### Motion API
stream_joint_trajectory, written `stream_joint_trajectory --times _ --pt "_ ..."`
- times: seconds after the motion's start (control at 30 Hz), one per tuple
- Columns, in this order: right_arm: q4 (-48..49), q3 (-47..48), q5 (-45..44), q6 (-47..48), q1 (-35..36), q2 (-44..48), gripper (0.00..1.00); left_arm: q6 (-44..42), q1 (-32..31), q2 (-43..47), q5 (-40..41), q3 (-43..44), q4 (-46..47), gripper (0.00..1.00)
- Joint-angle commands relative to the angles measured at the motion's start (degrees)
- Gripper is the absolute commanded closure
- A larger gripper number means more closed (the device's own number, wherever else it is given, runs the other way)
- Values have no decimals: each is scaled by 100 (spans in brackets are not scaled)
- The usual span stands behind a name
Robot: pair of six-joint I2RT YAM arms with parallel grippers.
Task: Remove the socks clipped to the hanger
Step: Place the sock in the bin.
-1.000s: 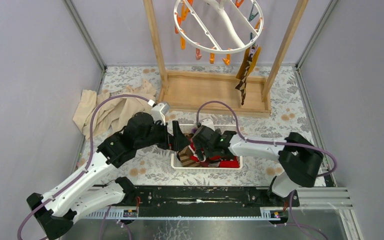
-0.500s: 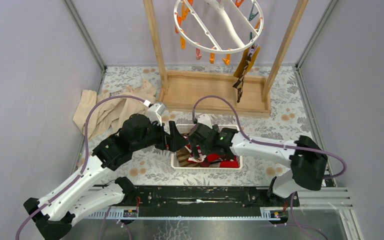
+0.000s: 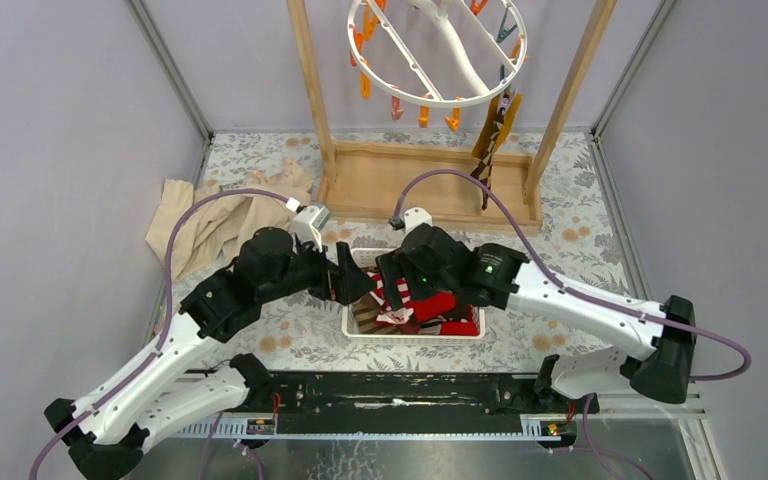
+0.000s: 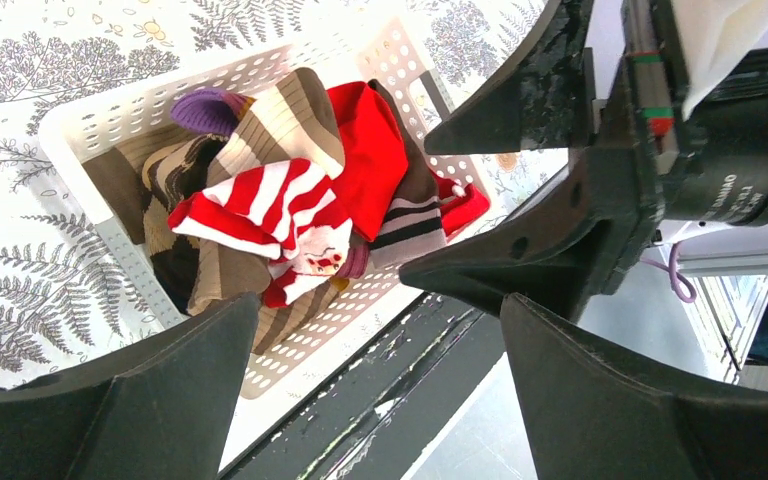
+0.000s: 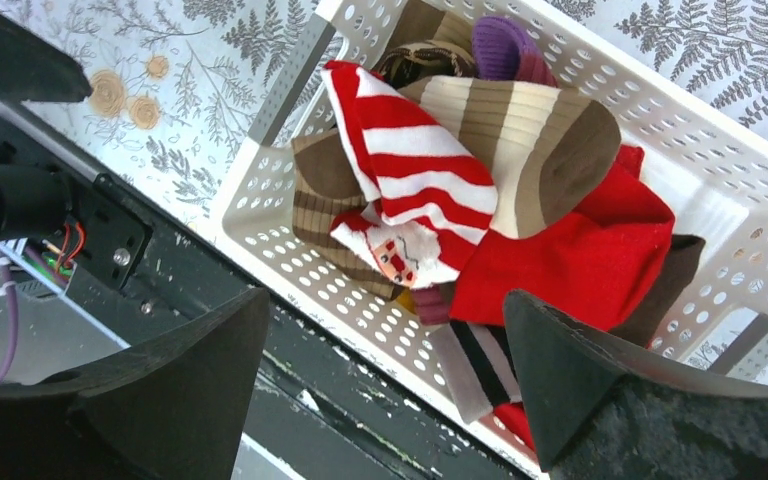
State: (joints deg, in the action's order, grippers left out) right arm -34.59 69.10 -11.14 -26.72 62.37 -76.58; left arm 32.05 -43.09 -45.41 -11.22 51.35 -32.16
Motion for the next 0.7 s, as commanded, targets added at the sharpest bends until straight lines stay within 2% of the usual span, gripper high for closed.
stream_joint_trajectory --times 0.0,0.17,0.3,0.53,0.67 --pt "-269 15 -1 51 56 578 5 -174 -36 211 -208 65 24 1" --pt "-354 17 -744 -153 41 1105 3 -176 -39 368 -17 87 -77 1" --pt "33 -124 -536 -396 -383 1476 3 -200 -36 279 8 124 -44 1" --pt "930 -745 167 -165 -1914 2118 3 -111 -35 -196 -216 251 182 1" --pt "1307 -911 1136 34 -3047 2119 3 -189 -34 -509 -79 279 449 1"
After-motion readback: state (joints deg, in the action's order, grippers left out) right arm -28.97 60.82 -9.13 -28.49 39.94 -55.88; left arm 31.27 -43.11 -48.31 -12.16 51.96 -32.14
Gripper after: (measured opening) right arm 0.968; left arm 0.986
